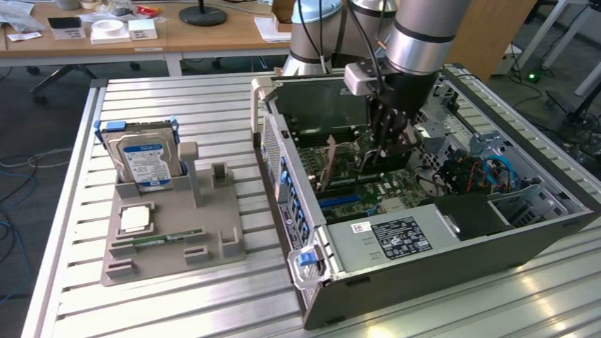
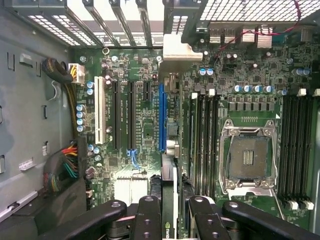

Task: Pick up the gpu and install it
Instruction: 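Insert the gpu into the slot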

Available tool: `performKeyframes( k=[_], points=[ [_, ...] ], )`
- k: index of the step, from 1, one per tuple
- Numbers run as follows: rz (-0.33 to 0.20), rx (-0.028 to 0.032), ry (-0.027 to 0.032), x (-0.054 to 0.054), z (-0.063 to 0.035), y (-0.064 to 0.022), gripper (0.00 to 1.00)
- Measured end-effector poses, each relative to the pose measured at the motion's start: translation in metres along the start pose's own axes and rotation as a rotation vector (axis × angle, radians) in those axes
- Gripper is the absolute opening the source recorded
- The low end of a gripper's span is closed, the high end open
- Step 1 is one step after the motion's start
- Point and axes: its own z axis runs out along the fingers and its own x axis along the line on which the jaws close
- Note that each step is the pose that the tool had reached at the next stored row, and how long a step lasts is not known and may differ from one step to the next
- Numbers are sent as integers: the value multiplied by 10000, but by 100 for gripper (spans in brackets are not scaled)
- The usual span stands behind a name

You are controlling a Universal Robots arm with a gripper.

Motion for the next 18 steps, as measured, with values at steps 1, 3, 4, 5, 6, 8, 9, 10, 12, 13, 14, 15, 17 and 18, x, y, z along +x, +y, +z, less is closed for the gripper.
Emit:
performKeyframes(
  k=[1, 3, 4, 5, 6, 8, 9, 10, 12, 13, 14, 15, 17, 18],
  points=[
    [-2, -1, -7, 4, 2, 8, 26],
    [-6, -1, -30, 12, 7, 24, 26],
    [-9, -1, -39, 15, 10, 30, 26],
    [-10, 0, -46, 17, 15, 35, 26],
    [-14, 0, -48, 21, 21, 40, 26],
    [-24, -1, -53, 31, 37, 51, 26],
    [-30, -2, -56, 36, 45, 55, 26],
    [-35, -1, -60, 41, 52, 60, 26],
    [-50, -2, -73, 51, 62, 73, 26],
    [-61, -1, -86, 55, 68, 79, 26],
    [-72, 0, -99, 59, 73, 86, 26],
    [-83, 1, -112, 61, 78, 93, 26],
    [-104, 1, -128, 63, 85, 104, 26],
    [-113, 1, -136, 64, 88, 109, 26]
  ],
)
